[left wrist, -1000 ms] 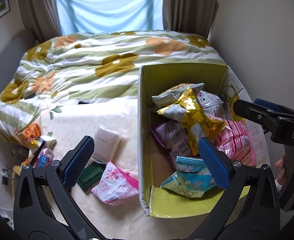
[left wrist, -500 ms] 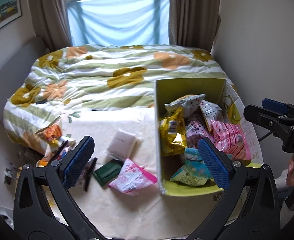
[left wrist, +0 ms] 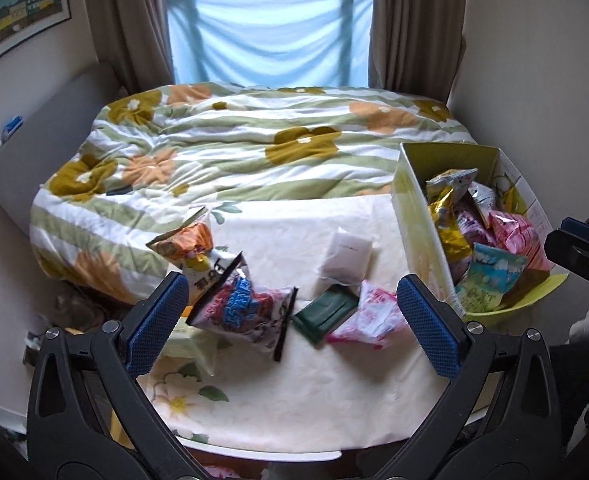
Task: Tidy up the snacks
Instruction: 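Move both open tools back over the snacks on the table, then grasp blue-red chocolate bag with left tool while right tool grasps pink-white bag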
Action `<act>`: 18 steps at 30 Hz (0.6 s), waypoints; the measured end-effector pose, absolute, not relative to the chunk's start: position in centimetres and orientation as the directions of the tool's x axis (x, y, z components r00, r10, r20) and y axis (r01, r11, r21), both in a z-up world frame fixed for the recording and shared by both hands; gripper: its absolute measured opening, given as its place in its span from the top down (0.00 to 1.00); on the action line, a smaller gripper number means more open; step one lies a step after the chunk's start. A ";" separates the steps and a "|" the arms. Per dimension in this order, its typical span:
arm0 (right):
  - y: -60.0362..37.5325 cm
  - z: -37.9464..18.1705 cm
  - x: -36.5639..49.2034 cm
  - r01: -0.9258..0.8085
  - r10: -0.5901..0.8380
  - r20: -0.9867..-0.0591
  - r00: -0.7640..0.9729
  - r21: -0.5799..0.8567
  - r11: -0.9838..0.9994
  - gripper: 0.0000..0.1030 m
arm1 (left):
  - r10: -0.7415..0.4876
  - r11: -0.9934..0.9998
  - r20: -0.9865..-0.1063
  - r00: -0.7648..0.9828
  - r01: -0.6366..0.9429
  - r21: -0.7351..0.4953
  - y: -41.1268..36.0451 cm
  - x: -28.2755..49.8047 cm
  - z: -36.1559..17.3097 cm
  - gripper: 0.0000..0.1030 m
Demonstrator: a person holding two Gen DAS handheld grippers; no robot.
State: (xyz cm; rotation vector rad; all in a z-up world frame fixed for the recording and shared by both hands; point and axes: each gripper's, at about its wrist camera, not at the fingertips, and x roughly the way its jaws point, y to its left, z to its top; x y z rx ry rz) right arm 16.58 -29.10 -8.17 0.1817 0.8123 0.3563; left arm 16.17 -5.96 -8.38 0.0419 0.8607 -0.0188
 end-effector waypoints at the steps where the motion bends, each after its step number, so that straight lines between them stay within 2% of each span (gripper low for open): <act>1: -28.3 -8.6 16.4 -0.220 0.369 -0.681 0.632 0.299 0.928 0.00 | -0.007 0.999 -0.762 0.648 0.040 0.025 -5.0 16.2 -8.8 0.00; 9: -23.6 -12.6 15.4 -0.039 0.271 -0.732 0.624 0.317 0.947 0.00 | -0.091 0.991 -0.813 0.575 0.134 -0.016 0.6 18.0 -13.8 0.00; 18: -20.1 -18.8 15.4 0.111 0.204 -0.798 0.567 0.319 0.941 0.00 | -0.196 0.971 -0.863 0.465 0.216 -0.104 3.7 21.8 -20.2 0.00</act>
